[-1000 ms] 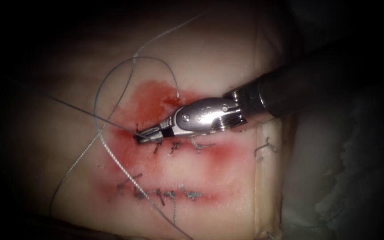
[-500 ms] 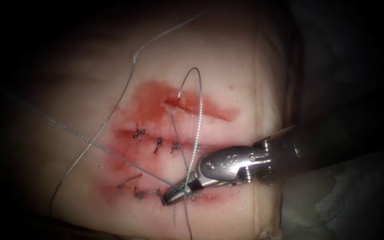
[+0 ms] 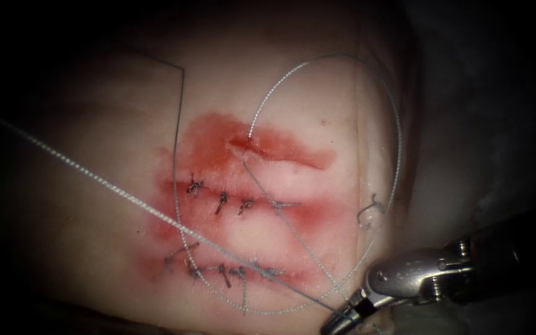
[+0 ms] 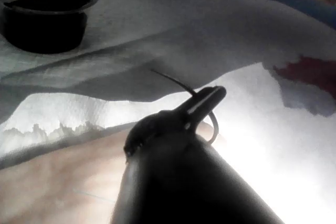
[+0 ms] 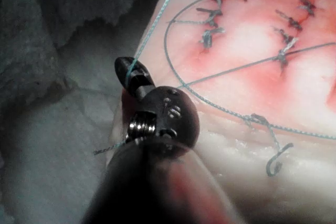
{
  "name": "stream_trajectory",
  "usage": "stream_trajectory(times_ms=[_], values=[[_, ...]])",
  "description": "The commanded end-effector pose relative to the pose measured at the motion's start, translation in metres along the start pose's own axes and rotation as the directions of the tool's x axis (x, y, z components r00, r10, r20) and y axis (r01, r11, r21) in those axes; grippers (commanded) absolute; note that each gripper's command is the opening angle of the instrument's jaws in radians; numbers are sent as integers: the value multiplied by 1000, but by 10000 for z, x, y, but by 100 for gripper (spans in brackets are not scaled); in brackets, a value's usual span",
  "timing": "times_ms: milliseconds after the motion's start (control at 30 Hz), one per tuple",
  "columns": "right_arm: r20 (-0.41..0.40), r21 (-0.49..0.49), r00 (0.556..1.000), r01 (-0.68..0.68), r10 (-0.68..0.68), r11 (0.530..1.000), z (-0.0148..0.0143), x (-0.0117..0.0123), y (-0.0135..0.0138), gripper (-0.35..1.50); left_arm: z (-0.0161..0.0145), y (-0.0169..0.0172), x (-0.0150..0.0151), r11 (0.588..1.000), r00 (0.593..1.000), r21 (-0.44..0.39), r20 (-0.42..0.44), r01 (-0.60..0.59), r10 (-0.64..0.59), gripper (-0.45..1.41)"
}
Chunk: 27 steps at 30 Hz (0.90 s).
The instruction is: Wound Closure
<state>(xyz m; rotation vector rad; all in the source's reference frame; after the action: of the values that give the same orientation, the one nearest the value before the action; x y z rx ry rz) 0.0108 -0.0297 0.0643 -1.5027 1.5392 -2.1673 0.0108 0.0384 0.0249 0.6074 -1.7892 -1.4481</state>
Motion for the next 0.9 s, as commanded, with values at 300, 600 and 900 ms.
stream_trajectory(times_ms=[300, 600, 900], values=[[12, 10, 994, -109, 109, 994, -53, 58, 94, -35, -23, 52, -28, 993, 995, -94, 50, -78, 83, -45], [13, 138, 995, -104, 103, 985, -110, 41, 119, -35, -34, 61, -26, 986, 991, -134, 83, -95, 107, -45], [115, 589, 937, 202, -329, 782, -130, -128, 62, -13, 66, 46, 119, 1000, 997, -9, -68, -21, 20, -45]])
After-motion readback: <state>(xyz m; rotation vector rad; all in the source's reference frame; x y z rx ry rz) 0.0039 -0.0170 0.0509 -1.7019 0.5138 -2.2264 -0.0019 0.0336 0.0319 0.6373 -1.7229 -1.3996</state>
